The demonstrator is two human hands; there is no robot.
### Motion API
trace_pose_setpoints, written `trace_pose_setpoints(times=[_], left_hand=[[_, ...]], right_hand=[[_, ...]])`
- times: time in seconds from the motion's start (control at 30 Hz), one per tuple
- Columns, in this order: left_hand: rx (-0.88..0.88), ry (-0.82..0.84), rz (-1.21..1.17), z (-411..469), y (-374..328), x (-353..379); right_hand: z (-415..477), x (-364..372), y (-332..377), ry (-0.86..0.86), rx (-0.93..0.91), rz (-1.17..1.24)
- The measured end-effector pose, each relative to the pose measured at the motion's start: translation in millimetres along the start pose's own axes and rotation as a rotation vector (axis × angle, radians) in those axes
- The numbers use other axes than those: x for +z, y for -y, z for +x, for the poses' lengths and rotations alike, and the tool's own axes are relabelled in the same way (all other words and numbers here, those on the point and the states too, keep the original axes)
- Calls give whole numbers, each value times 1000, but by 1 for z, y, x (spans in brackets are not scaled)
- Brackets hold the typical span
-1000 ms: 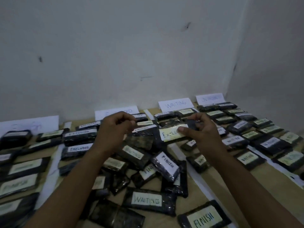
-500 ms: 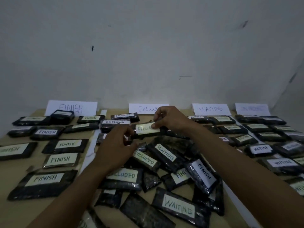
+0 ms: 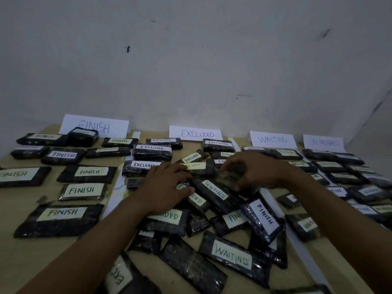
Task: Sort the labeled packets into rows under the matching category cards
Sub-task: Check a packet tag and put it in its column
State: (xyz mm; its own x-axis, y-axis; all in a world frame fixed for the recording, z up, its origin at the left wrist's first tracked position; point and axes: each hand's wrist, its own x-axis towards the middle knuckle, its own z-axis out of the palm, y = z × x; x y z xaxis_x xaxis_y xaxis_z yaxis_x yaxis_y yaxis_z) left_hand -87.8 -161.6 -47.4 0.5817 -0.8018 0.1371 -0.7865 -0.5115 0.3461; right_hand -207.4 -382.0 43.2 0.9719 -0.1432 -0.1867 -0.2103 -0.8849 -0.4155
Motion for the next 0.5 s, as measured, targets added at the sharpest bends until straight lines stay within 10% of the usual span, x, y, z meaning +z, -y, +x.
trace_pose_setpoints(times=[0.3, 0.5], left_hand=[[-11, 14, -7, -2, -3, -2], [7, 14, -14, -2, -1, -2]], right_hand=[[0, 35, 33, -71, 6, -613], [3, 42, 34, -32, 70, -508]])
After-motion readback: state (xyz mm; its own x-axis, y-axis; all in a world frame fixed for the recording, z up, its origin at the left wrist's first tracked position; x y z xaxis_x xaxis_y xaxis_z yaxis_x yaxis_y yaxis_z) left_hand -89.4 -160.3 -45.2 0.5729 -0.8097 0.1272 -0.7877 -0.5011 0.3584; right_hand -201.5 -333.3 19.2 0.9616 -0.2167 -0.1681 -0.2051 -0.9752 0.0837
